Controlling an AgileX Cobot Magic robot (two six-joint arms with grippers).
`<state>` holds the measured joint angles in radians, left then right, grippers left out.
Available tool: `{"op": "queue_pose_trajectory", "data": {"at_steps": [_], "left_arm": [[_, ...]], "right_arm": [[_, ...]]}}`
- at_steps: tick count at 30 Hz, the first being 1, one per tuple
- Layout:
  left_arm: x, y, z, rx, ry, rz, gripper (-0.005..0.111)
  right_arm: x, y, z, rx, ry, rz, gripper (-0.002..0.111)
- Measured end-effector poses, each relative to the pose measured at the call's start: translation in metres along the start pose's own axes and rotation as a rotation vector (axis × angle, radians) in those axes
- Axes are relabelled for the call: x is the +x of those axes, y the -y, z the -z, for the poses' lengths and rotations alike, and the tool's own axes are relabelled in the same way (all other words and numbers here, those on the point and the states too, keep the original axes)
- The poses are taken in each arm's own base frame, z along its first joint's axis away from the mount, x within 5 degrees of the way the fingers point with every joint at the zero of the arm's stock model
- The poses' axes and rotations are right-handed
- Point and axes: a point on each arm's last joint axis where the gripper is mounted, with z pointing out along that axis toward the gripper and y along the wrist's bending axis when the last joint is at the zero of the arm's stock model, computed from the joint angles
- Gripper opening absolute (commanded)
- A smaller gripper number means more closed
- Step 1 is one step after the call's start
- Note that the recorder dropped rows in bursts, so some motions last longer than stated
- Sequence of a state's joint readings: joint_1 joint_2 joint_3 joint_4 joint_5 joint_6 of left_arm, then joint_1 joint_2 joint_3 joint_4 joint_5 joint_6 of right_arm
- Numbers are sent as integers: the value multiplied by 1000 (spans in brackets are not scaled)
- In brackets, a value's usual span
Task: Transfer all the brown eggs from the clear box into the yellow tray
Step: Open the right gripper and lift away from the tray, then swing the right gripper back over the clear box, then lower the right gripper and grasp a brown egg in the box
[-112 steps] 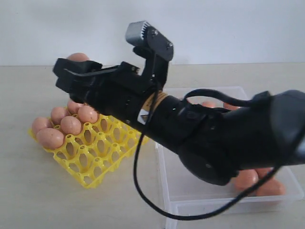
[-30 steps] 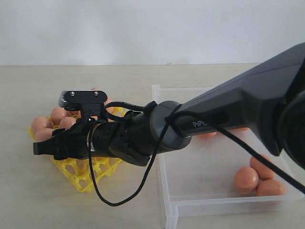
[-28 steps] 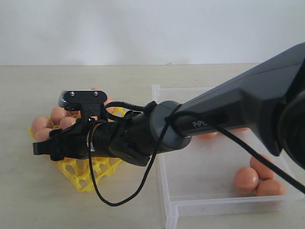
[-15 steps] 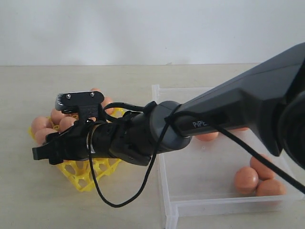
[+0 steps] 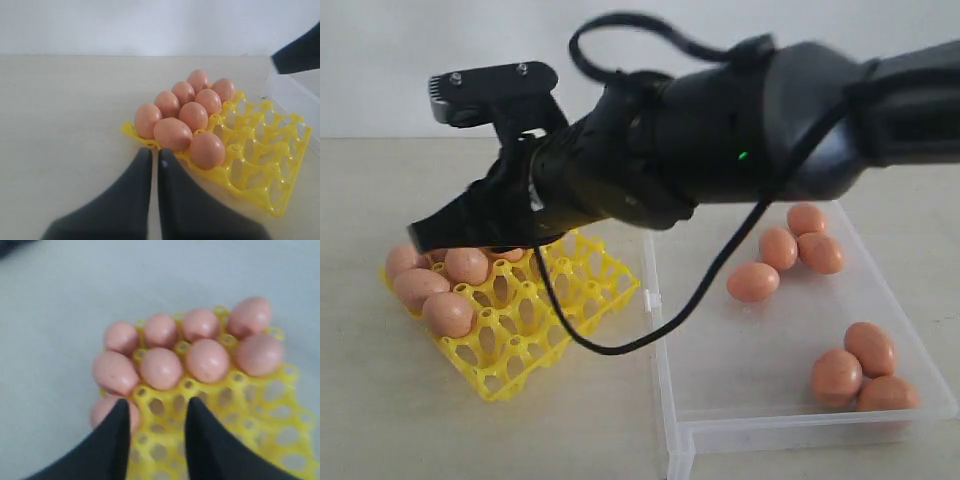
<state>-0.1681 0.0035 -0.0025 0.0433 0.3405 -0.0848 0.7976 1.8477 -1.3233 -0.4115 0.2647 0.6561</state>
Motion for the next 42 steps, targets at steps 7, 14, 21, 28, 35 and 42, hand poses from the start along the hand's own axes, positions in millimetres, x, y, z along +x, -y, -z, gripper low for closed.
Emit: {"op": "queue_pose_trajectory", "data": {"at_steps": [7, 14, 21, 28, 35, 42], "left_arm": [[0, 0, 0, 0, 0, 0, 4], [0, 0, 0, 0, 0, 0, 4], [0, 0, 0, 0, 0, 0, 4], [0, 0, 0, 0, 0, 0, 4], [0, 0, 0, 0, 0, 0, 4], [0, 0, 0, 0, 0, 0, 4]], "right_arm": [[16, 34, 65, 303, -492, 392, 0], [13, 82, 76, 333, -766, 956, 0], [23, 166, 55, -142, -816, 684, 0], [34, 231, 57, -365, -615, 396, 6], [32, 227, 53, -462, -532, 624, 55], [51, 229, 26, -519, -570, 643, 56]]}}
